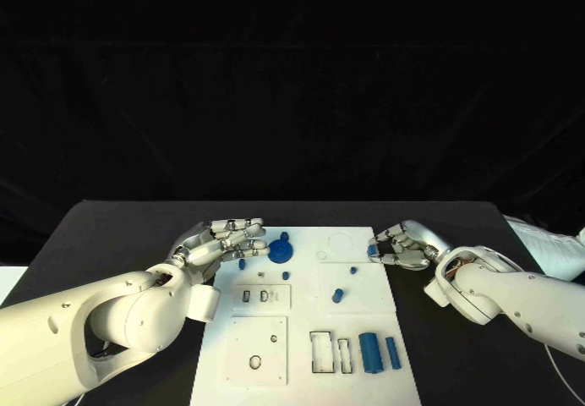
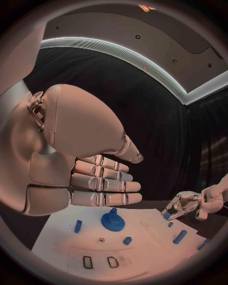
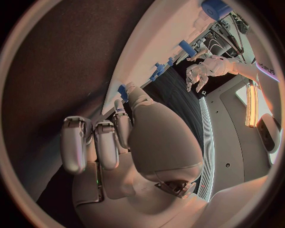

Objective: Assemble the parts on the task board

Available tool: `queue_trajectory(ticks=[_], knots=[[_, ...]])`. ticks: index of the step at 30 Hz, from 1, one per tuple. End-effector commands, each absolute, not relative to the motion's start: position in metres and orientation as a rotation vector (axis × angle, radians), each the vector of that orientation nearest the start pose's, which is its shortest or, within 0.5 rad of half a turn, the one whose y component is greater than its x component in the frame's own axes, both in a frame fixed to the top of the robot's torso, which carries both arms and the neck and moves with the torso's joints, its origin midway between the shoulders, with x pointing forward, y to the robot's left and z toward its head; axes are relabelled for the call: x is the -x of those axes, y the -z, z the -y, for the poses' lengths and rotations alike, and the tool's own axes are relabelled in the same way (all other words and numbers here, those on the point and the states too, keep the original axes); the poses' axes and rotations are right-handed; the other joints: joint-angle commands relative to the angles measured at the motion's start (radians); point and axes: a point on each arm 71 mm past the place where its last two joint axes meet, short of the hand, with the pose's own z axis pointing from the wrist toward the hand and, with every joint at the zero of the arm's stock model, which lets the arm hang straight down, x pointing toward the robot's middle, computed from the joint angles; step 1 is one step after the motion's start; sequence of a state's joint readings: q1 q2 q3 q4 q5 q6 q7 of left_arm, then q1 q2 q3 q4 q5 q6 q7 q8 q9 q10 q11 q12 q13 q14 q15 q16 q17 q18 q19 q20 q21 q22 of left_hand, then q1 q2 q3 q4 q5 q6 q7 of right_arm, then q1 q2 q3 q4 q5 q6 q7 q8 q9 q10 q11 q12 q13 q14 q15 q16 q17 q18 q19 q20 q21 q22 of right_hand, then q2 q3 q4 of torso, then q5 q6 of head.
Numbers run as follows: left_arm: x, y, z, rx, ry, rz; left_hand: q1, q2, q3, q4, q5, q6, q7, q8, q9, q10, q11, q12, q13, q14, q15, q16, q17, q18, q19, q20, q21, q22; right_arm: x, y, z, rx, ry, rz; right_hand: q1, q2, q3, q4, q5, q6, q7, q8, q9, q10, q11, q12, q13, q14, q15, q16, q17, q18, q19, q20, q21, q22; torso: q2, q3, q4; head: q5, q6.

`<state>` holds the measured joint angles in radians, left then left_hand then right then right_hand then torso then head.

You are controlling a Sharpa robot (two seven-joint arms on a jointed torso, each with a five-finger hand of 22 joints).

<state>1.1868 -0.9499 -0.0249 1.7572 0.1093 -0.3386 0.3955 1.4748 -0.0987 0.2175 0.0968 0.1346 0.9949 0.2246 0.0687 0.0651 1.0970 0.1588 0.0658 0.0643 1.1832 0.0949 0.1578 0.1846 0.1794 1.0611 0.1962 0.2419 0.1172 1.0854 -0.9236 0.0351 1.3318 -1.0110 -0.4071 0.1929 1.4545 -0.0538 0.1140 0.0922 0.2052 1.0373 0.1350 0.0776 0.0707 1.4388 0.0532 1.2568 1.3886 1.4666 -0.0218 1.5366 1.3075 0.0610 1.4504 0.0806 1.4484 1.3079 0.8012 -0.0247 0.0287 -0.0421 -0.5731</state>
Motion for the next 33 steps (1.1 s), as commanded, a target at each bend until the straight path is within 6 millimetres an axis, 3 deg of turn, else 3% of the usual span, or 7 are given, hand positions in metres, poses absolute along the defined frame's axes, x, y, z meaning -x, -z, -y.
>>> queue_trajectory(ticks=[1,18,28,33], knots=[[-0.4431,0.1622,-0.1936,1.23,1.695,-1.432,-0.002,0.003,0.001,-0.006,-0.004,-0.006,-0.002,-0.003,-0.001,-0.008,0.001,-0.003,0.001,0.005,0.002,-0.003,0.002,-0.002,0.007,0.0,-0.005,-0.002,-0.499,0.2153,0.2989,-0.295,-0.821,-1.592,0.001,0.01,0.01,-0.004,-0.007,0.014,-0.003,0.008,0.002,0.002,-0.011,0.003,-0.043,0.092,-0.007,0.006,0.206,-0.006,0.005,-0.004,0.005,0.001,0.0,0.0004,-0.0018,0.002,0.0],[-0.4428,0.1623,-0.1936,1.231,1.695,-1.436,0.0,0.007,0.003,-0.01,-0.003,-0.007,-0.003,-0.003,0.0,-0.009,0.0,-0.003,0.001,0.006,0.002,-0.005,0.003,-0.002,0.008,0.0,-0.006,-0.002,-0.4997,0.2166,0.2961,-0.292,-0.814,-1.596,0.0,0.022,0.04,-0.021,-0.024,0.052,-0.013,0.011,0.002,0.007,-0.02,0.012,-0.035,0.093,-0.015,0.009,0.213,-0.008,0.008,-0.01,0.008,0.007,0.0,0.0002,-0.0011,0.003,-0.002],[-0.4429,0.1624,-0.1938,1.232,1.693,-1.436,0.0,0.007,0.003,-0.01,-0.003,-0.007,-0.003,-0.003,0.0,-0.009,0.0,-0.003,0.001,0.006,0.002,-0.005,0.003,-0.002,0.008,0.0,-0.006,-0.002,-0.4999,0.2139,0.2955,-0.294,-0.816,-1.559,0.001,0.042,0.079,-0.053,-0.045,0.148,-0.051,0.052,0.022,0.017,-0.05,0.028,-0.022,0.096,-0.039,0.015,0.224,-0.009,0.012,-0.03,0.012,0.016,-0.001,0.0002,-0.0015,0.002,-0.002],[-0.4431,0.1624,-0.1942,1.232,1.692,-1.435,0.0,0.007,0.003,-0.01,-0.003,-0.007,-0.003,-0.003,0.0,-0.009,0.0,-0.003,0.001,0.006,0.002,-0.005,0.003,-0.002,0.008,0.0,-0.006,-0.002,-0.4999,0.2102,0.2934,-0.31,-0.823,-1.523,-0.008,0.047,0.086,-0.062,-0.049,0.165,-0.062,0.063,0.028,0.032,-0.059,0.058,0.0,0.097,-0.047,0.018,0.23,-0.01,0.015,-0.039,0.015,0.022,-0.001,0.0004,-0.0014,0.003,-0.003]])
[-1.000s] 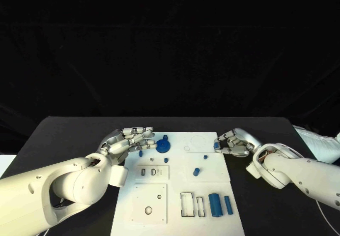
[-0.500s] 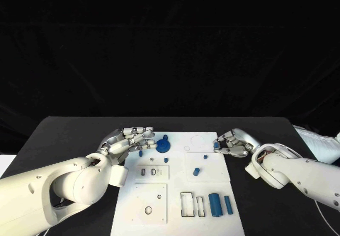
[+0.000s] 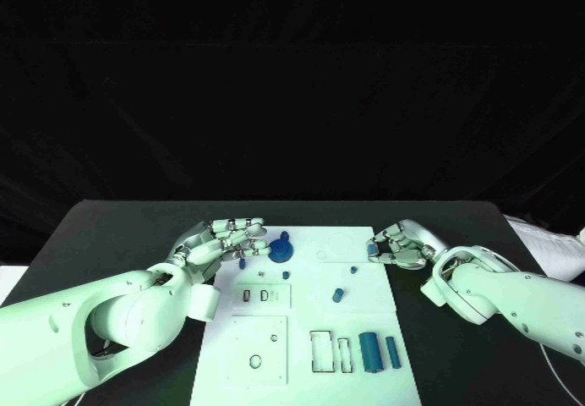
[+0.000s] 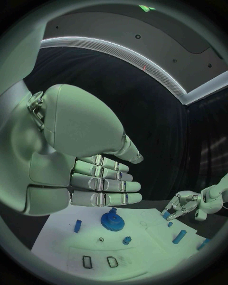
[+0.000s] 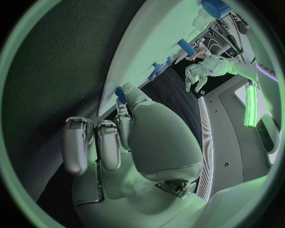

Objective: Assemble the parts on the task board

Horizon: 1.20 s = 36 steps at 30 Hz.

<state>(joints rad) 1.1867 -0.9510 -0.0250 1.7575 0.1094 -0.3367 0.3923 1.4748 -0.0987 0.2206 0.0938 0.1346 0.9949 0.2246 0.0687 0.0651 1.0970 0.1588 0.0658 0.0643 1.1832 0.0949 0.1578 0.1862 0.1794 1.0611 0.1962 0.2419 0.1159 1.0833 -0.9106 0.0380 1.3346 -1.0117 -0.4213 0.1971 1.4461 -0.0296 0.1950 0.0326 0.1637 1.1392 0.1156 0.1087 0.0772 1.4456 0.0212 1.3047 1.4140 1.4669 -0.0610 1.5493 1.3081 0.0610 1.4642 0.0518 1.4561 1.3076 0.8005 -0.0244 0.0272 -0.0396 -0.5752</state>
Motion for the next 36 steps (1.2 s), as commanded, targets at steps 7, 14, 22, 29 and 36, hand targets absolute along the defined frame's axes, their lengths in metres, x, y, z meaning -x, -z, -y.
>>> queue_trajectory(ticks=[7,14,22,29,36], knots=[[-0.447,0.164,-0.199,1.234,1.681,-1.425,0.001,0.008,0.0,-0.009,-0.003,-0.007,-0.003,-0.003,0.0,-0.009,0.0,-0.002,0.001,0.006,0.002,-0.006,0.002,-0.002,0.008,-0.001,-0.006,-0.001,-0.497,0.205,0.28,-0.344,-0.858,-1.561,-0.048,0.03,0.0,0.014,-0.026,0.059,-0.048,0.033,0.025,0.03,-0.031,0.017,-0.019,0.097,-0.013,0.005,0.229,-0.013,0.007,-0.017,0.012,0.032,-0.004,-0.003,-0.0003,-0.001,-0.006],[-0.452,0.165,-0.205,1.237,1.662,-1.41,0.001,0.008,0.0,-0.009,-0.003,-0.007,-0.003,-0.003,0.0,-0.009,0.0,-0.002,0.001,0.006,0.002,-0.006,0.002,-0.002,0.008,-0.001,-0.007,-0.001,-0.491,0.193,0.25,-0.322,-0.897,-1.589,-0.062,0.035,0.0,0.018,-0.044,0.056,-0.049,0.033,0.026,0.027,-0.033,0.006,-0.025,0.097,-0.015,0.004,0.229,-0.014,0.011,-0.019,0.015,0.04,-0.014,-0.0085,0.0017,0.002,-0.013],[-0.458,0.168,-0.21,1.237,1.646,-1.399,0.001,0.008,0.0,-0.009,-0.003,-0.007,-0.003,-0.003,0.0,-0.009,0.0,-0.002,0.001,0.006,0.002,-0.006,0.002,-0.002,0.008,-0.001,-0.007,-0.001,-0.48,0.185,0.194,-0.19,-0.902,-1.639,-0.064,0.038,0.001,0.017,-0.048,0.053,-0.049,0.032,0.025,0.023,-0.033,-0.005,-0.032,0.096,-0.015,0.002,0.224,-0.014,0.011,-0.02,0.015,0.04,-0.034,-0.022,0.0165,0.017,-0.041],[-0.46,0.169,-0.212,1.246,1.641,-1.392,0.001,0.008,0.0,-0.009,-0.003,-0.007,-0.003,-0.003,0.0,-0.009,0.0,-0.002,0.001,0.006,0.002,-0.006,0.002,-0.002,0.008,-0.001,-0.007,-0.001,-0.47,0.187,0.144,-0.017,-0.871,-1.669,-0.079,0.034,0.001,0.018,-0.031,0.033,-0.039,0.019,0.021,0.022,-0.026,-0.007,-0.032,0.095,-0.011,0.0,0.221,-0.015,0.012,-0.018,0.015,0.04,-0.045,-0.0314,0.0261,0.021,-0.058],[-0.461,0.169,-0.211,1.248,1.641,-1.393,0.0,0.008,0.0,-0.01,-0.003,-0.007,-0.003,-0.002,0.0,-0.009,0.0,-0.002,0.001,0.006,0.002,-0.006,0.003,-0.002,0.009,-0.001,-0.007,-0.001,-0.465,0.198,0.11,0.073,-0.838,-1.686,-0.081,0.034,0.004,0.016,-0.018,0.031,-0.038,0.016,0.02,0.022,-0.025,-0.007,-0.031,0.095,-0.01,-0.001,0.219,-0.014,0.012,-0.017,0.015,0.04,-0.052,-0.0386,0.0292,0.024,-0.069]])
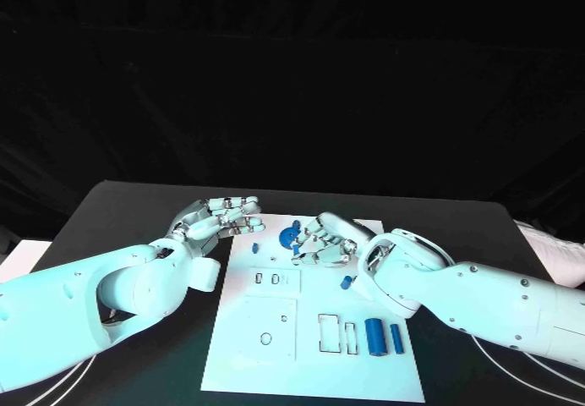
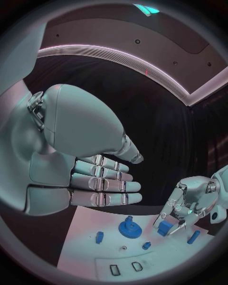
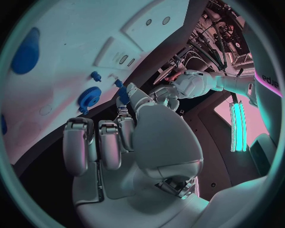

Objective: Assemble the parts on the task board

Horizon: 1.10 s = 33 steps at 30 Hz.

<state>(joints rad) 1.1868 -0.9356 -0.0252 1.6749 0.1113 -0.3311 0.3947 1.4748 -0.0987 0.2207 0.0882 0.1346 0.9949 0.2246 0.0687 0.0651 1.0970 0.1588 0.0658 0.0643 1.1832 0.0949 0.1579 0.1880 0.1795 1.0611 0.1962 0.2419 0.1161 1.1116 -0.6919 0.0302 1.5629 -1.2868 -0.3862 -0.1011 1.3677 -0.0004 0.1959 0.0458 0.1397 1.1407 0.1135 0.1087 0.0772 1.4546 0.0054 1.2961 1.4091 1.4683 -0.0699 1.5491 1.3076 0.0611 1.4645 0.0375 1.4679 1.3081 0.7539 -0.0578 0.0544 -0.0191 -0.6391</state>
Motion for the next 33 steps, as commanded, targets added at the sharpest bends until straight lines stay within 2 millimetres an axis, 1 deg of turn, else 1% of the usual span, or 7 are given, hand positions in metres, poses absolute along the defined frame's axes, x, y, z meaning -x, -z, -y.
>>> queue_trajectory(ticks=[1,5,9,13,17,26,33], knots=[[-0.461,0.169,-0.21,1.248,1.641,-1.393,0.0,0.008,0.0,-0.004,-0.003,-0.007,-0.003,-0.002,0.0,-0.009,0.0,-0.002,0.001,0.006,0.002,-0.006,0.001,-0.002,0.009,-0.001,-0.007,-0.001,-0.464,0.2,0.108,0.079,-0.835,-1.688,-0.003,0.005,0.004,0.003,0.008,0.03,-0.036,0.016,0.02,0.013,-0.009,0.002,-0.026,0.093,-0.001,-0.001,0.219,-0.014,0.011,-0.002,0.003,0.039,-0.006,-0.0052,0.0021,0.003,-0.006],[-0.461,0.169,-0.21,1.248,1.643,-1.395,0.0,0.008,0.0,-0.004,-0.003,-0.007,-0.003,-0.002,0.0,-0.009,0.0,-0.002,0.001,0.006,0.002,-0.006,0.001,-0.002,0.009,-0.001,-0.007,-0.001,-0.461,0.21,0.097,0.11,-0.818,-1.702,-0.004,0.004,0.004,0.002,0.012,0.03,-0.036,0.015,0.02,0.013,-0.009,0.001,-0.026,0.093,0.0,-0.001,0.219,-0.014,0.011,-0.002,0.003,0.039,-0.006,-0.0065,0.0057,0.008,-0.011],[-0.46,0.169,-0.209,1.249,1.644,-1.397,0.0,0.008,0.0,-0.004,-0.003,-0.007,-0.003,-0.002,0.0,-0.009,0.0,-0.002,0.001,0.006,0.002,-0.006,0.001,-0.002,0.009,-0.001,-0.007,-0.001,-0.457,0.217,0.089,0.137,-0.811,-1.712,-0.006,0.004,0.005,0.003,0.014,0.03,-0.035,0.015,0.02,0.013,-0.008,0.002,-0.026,0.093,0.0,-0.001,0.218,-0.014,0.011,-0.001,0.003,0.038,-0.006,-0.0048,0.0029,0.014,-0.015],[-0.46,0.169,-0.21,1.249,1.644,-1.398,0.0,0.008,0.0,-0.004,-0.003,-0.007,-0.003,-0.002,0.0,-0.009,0.0,-0.002,0.001,0.006,0.002,-0.006,0.001,-0.002,0.009,-0.001,-0.007,-0.001,-0.454,0.222,0.081,0.158,-0.812,-1.72,-0.008,0.003,0.004,0.003,0.015,0.031,-0.035,0.015,0.02,0.014,-0.008,0.003,-0.025,0.093,0.0,-0.001,0.218,-0.014,0.011,-0.001,0.003,0.038,-0.003,-0.0036,0.0029,0.014,-0.013],[-0.46,0.169,-0.21,1.25,1.643,-1.398,0.0,0.008,0.0,-0.004,-0.003,-0.007,-0.003,-0.002,0.0,-0.009,0.0,-0.002,0.001,0.006,0.002,-0.006,0.001,-0.002,0.009,-0.001,-0.007,-0.001,-0.451,0.226,0.076,0.176,-0.815,-1.729,-0.01,0.002,0.004,0.004,0.016,0.031,-0.035,0.015,0.02,0.014,-0.008,0.004,-0.024,0.093,0.0,-0.002,0.217,-0.014,0.011,-0.001,0.003,0.039,-0.004,-0.0034,0.0031,0.017,-0.017],[-0.46,0.169,-0.211,1.25,1.641,-1.398,0.0,0.008,0.0,-0.004,-0.003,-0.007,-0.003,-0.002,0.0,-0.009,0.0,-0.002,0.001,0.006,0.002,-0.006,0.001,-0.002,0.009,-0.001,-0.007,-0.001,-0.449,0.23,0.076,0.193,-0.804,-1.744,-0.013,0.0,0.003,0.004,0.017,0.031,-0.035,0.014,0.02,0.013,-0.008,0.003,-0.025,0.092,0.001,-0.003,0.215,-0.014,0.011,-0.001,0.002,0.038,-0.004,-0.0035,0.0007,0.023,-0.023],[-0.46,0.169,-0.211,1.251,1.641,-1.398,0.0,0.008,0.0,-0.004,-0.003,-0.007,-0.003,-0.002,0.0,-0.009,0.0,-0.002,0.001,0.006,0.002,-0.006,0.001,-0.002,0.009,-0.001,-0.007,-0.001,-0.449,0.231,0.079,0.2,-0.778,-1.744,-0.015,-0.003,0.003,0.003,0.019,0.031,-0.035,0.014,0.02,0.014,-0.008,0.004,-0.023,0.092,0.001,-0.003,0.215,-0.014,0.011,0.0,0.002,0.038,-0.004,-0.0031,0.0018,0.023,-0.025]])
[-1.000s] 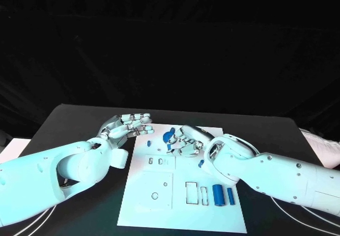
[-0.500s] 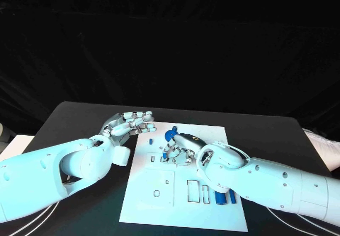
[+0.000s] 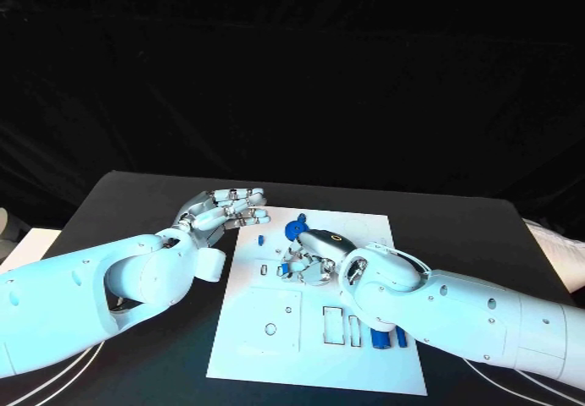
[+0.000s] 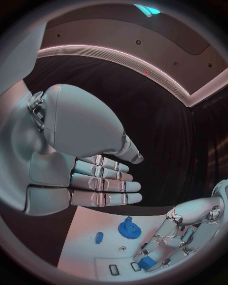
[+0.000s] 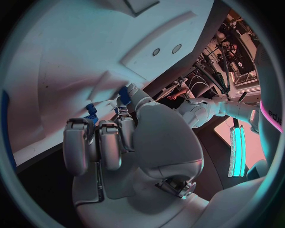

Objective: Assemble the parts on the task board

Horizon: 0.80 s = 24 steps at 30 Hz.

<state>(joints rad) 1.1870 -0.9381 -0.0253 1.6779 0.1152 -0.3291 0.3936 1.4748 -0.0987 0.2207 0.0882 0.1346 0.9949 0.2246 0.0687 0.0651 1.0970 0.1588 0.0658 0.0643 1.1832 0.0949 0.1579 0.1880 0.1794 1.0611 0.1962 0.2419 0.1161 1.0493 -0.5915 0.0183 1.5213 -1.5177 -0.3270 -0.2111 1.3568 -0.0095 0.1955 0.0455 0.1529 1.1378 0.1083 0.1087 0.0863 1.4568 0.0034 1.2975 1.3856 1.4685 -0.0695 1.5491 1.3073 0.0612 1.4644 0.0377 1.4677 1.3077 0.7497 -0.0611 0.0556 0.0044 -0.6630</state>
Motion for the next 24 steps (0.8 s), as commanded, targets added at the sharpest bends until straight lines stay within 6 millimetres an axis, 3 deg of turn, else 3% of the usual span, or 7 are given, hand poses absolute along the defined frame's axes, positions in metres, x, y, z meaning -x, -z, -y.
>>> queue_trajectory(ticks=[1,11,15,24], knots=[[-0.4598,0.1688,-0.2111,1.251,1.641,-1.398,0.0,0.008,0.0,-0.004,-0.003,-0.007,-0.003,-0.002,0.0,-0.009,0.0,-0.002,0.001,0.006,0.002,-0.006,0.001,-0.002,0.009,-0.001,-0.007,-0.001,-0.4493,0.2306,0.0794,0.201,-0.772,-1.742,-0.004,0.006,0.004,0.003,0.008,0.035,-0.03,0.014,0.011,0.012,-0.006,0.003,0.0,0.092,0.0,-0.003,0.215,-0.014,0.011,0.0,0.002,0.038,0.0,0.0003,0.0006,-0.001,-0.001],[-0.4593,0.1687,-0.2115,1.251,1.641,-1.4,0.0,0.008,0.0,-0.004,-0.003,-0.007,-0.003,-0.002,0.0,-0.009,0.0,-0.002,0.001,0.006,0.002,-0.006,0.001,-0.002,0.009,-0.001,-0.007,-0.001,-0.451,0.2344,0.0844,0.23,-0.708,-1.754,-0.008,-0.006,0.003,-0.001,0.015,0.034,-0.029,0.012,0.011,0.009,-0.005,-0.005,-0.004,0.091,0.0,-0.005,0.211,-0.014,0.01,0.0,0.001,0.036,0.0,-0.0022,-0.0015,-0.004,-0.002],[-0.4592,0.1687,-0.2108,1.251,1.644,-1.401,-0.001,0.008,0.0,-0.005,-0.004,-0.007,-0.003,-0.002,0.0,-0.009,0.0,-0.002,0.001,0.006,0.002,-0.008,0.002,-0.002,0.009,-0.001,-0.008,-0.002,-0.4511,0.2361,0.0845,0.242,-0.694,-1.768,-0.013,-0.011,0.001,-0.001,0.012,0.033,-0.028,0.01,0.01,0.007,-0.004,-0.009,-0.007,0.09,0.001,-0.007,0.208,-0.013,0.009,0.0,0.0,0.034,0.0,-0.0003,0.0013,-0.007,-0.002],[-0.4589,0.1686,-0.2107,1.251,1.644,-1.402,-0.001,0.008,0.0,-0.005,-0.004,-0.007,-0.003,-0.002,0.0,-0.009,0.0,-0.002,0.001,0.006,0.002,-0.008,0.002,-0.002,0.009,-0.001,-0.008,-0.002,-0.449,0.2385,0.0838,0.271,-0.679,-1.804,-0.036,-0.035,-0.01,0.004,-0.005,0.018,-0.019,-0.003,0.005,-0.004,0.003,-0.031,-0.019,0.088,0.006,-0.013,0.196,-0.012,0.006,0.004,-0.004,0.028,0.0,-0.001,0.001,-0.005,-0.004]])
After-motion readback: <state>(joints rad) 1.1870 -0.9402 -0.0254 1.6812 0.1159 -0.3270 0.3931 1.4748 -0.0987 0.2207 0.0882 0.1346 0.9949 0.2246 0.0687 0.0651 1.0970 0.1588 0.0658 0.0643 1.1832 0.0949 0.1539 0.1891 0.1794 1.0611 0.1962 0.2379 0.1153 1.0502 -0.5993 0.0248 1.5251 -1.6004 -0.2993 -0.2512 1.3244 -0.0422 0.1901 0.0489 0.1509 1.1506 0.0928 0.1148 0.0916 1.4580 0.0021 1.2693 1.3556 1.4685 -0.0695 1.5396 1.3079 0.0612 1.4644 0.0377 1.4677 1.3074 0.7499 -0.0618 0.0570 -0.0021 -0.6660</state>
